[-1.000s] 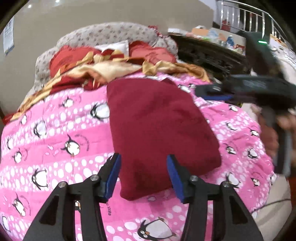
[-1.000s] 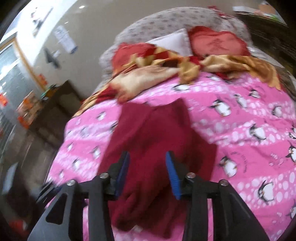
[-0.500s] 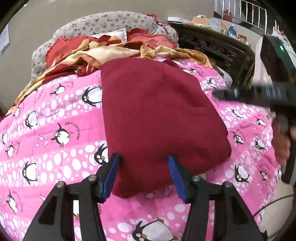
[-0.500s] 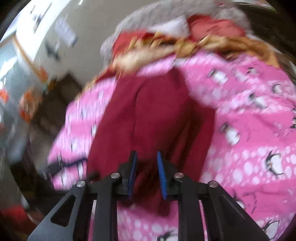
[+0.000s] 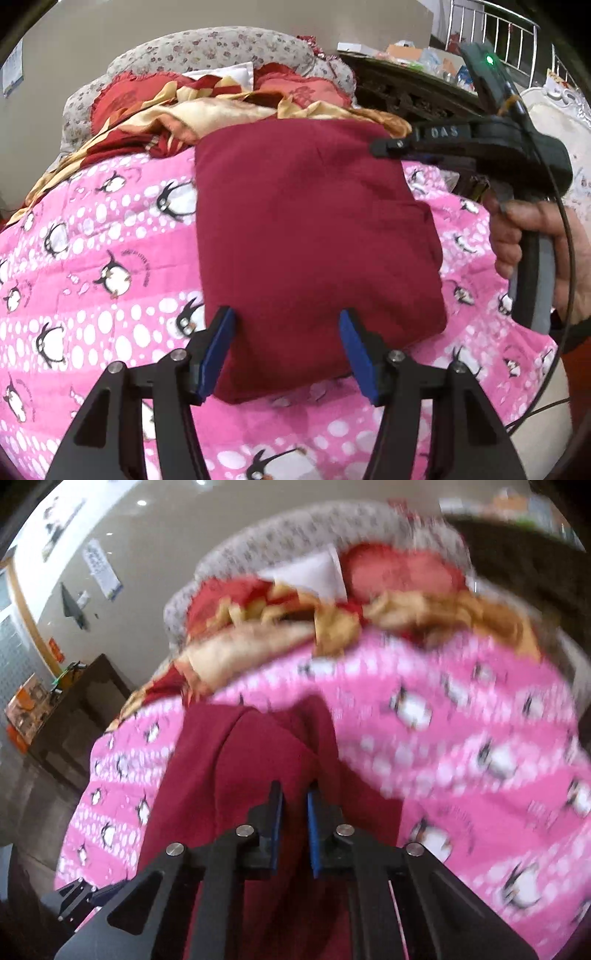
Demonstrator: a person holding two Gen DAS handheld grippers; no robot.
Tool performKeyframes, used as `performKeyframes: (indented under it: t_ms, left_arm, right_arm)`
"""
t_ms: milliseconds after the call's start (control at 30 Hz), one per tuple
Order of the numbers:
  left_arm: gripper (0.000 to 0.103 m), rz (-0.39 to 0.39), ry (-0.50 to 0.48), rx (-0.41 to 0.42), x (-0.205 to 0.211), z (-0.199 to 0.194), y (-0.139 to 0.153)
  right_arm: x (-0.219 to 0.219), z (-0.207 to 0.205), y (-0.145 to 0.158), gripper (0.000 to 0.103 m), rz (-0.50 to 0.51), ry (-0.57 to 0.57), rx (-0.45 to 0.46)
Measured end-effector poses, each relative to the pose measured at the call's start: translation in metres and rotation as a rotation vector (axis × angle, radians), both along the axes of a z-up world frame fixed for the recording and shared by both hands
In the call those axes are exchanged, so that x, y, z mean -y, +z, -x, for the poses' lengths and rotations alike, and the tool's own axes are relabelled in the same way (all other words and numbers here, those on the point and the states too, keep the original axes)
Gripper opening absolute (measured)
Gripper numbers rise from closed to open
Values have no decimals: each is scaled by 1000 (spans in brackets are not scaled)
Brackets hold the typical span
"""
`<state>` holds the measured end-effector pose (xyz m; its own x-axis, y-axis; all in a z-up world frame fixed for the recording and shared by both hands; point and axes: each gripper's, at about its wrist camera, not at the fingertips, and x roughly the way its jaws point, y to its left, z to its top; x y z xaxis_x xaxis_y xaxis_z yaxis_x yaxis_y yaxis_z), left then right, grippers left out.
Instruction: Fold small clothes
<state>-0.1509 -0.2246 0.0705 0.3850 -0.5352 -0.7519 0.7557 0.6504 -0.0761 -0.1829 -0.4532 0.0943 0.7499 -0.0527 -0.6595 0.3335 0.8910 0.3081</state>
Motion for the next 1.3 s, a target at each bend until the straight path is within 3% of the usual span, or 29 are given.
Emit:
performKeyframes:
  t_ms: [100,167,267,400,567,700,800,900,1300]
  left_arm:
    - [65,-19,-17,16,14,4,-5]
    - [71,-42,-30,34,21,8,-11]
    - [71,-59,-37,48,22,10,-14]
    - [72,-48,-32,23,18,5,-15]
    - [72,-51,-29,32,18,6,-14]
    - [73,-54,-21,35,16,6,-14]
    - [73,-58,-22,34,15,8,-13]
    - [73,-66,-14,30,12,8,-11]
    - [73,-62,33,5,3,1,-6]
  right_arm:
    - [12,-9,3,19,-1,-22,-10]
    - [14,-23,-13,19,60,-28,-87]
    - [13,-27,-30,21,51,-34,-129]
    - [13,-6,-7,28,1,-78,-75]
    - [-30,12,17,31,11,85,-36]
    - [-57,20,-2,31,46,171,-108]
    - [-56,20,-33,31,156,113,-221]
    - [-45,28,-41,31,69,73,-195]
    - [-70,45,-6,33,120,72,-136]
